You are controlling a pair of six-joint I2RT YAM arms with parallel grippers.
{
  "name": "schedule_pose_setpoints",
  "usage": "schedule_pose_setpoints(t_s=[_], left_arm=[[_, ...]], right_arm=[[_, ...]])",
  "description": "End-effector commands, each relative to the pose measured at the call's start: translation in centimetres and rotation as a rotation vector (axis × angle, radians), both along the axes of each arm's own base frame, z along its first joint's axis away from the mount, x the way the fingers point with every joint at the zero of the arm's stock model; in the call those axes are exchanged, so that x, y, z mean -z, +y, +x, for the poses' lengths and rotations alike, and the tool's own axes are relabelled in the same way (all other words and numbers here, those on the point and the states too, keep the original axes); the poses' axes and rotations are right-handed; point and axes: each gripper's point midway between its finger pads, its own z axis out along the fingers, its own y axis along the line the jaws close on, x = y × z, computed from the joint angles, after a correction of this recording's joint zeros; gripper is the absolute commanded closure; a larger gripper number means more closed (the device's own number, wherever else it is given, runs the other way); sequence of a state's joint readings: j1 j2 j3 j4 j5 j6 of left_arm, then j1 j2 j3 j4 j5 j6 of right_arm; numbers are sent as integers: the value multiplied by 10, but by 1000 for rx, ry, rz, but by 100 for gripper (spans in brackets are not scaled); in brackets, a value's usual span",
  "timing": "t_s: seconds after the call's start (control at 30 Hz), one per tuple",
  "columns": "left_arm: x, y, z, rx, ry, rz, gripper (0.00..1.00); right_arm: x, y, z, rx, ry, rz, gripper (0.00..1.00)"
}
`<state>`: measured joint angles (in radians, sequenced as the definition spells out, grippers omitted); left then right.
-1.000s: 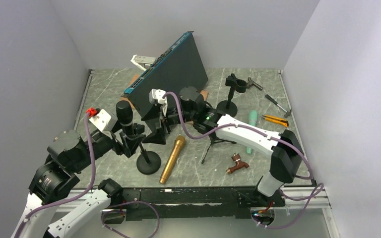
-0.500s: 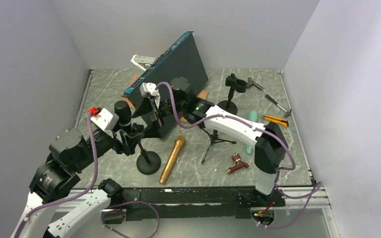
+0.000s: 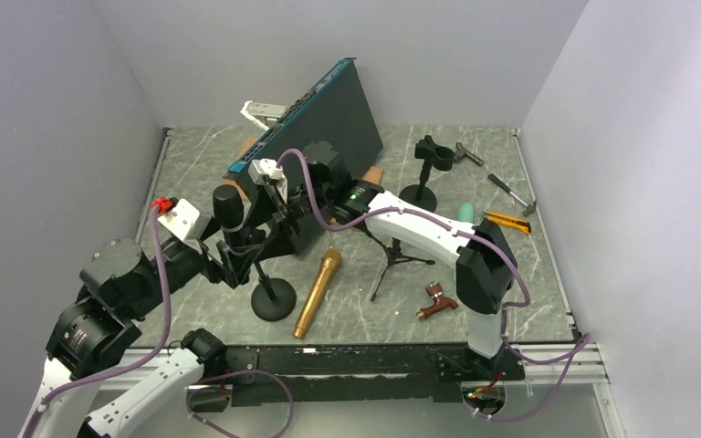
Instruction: Remove the microphone from the stand
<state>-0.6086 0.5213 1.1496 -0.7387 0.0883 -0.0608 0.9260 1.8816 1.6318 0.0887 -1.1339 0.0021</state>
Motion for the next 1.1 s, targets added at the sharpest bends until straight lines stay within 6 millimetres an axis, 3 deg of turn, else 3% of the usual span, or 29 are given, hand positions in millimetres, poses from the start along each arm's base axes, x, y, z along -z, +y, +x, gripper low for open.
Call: schedule_pose_setpoints(t_s=[0.0, 0.27, 0.43, 0.57, 0.73, 1.07], left_arm=[[-14, 3, 1, -16, -27, -16, 11], [-15, 5, -2, -24, -15, -30, 8], [-16, 4, -3, -20, -14, -39, 9], [-17, 6, -4, -24, -18, -47, 9], [-12, 1, -2, -10, -2, -43, 11], [-4, 2, 9, -45, -14, -20, 16]], right_arm=[[-29, -8, -10, -44, -37, 65, 25], [-45, -20, -15, 87, 7, 113, 22], [-52, -13, -27, 183, 46, 126, 23], [-44, -2, -33, 266, 69, 93, 24], [-32, 6, -19, 429, 104, 68, 26], [-30, -8, 2, 647, 134, 61, 40]])
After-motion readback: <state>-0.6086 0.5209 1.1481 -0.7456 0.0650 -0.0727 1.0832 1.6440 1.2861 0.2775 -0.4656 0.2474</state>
